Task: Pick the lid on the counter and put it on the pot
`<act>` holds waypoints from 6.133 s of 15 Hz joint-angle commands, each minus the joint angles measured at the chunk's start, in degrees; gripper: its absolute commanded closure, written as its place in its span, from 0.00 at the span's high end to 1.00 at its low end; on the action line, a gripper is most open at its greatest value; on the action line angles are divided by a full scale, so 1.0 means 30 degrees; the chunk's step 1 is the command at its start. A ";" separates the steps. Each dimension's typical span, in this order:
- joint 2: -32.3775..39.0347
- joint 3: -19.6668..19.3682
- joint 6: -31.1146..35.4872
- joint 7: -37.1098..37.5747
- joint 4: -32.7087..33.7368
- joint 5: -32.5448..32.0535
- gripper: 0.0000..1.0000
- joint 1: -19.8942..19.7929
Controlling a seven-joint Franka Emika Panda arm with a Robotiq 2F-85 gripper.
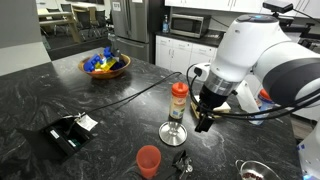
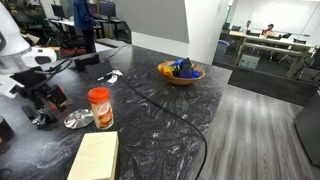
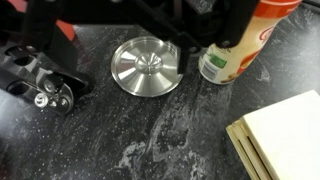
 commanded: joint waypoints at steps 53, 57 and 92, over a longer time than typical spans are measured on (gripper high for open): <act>0.9266 -0.0832 -0.1176 -0.7616 0.6293 0.0089 0.85 -0.0411; 0.9270 -0.0854 -0.1084 -0.7494 0.6281 0.0164 0.52 -0.0435; -0.3541 -0.0123 -0.5765 0.1227 -0.0438 -0.0396 0.01 0.0306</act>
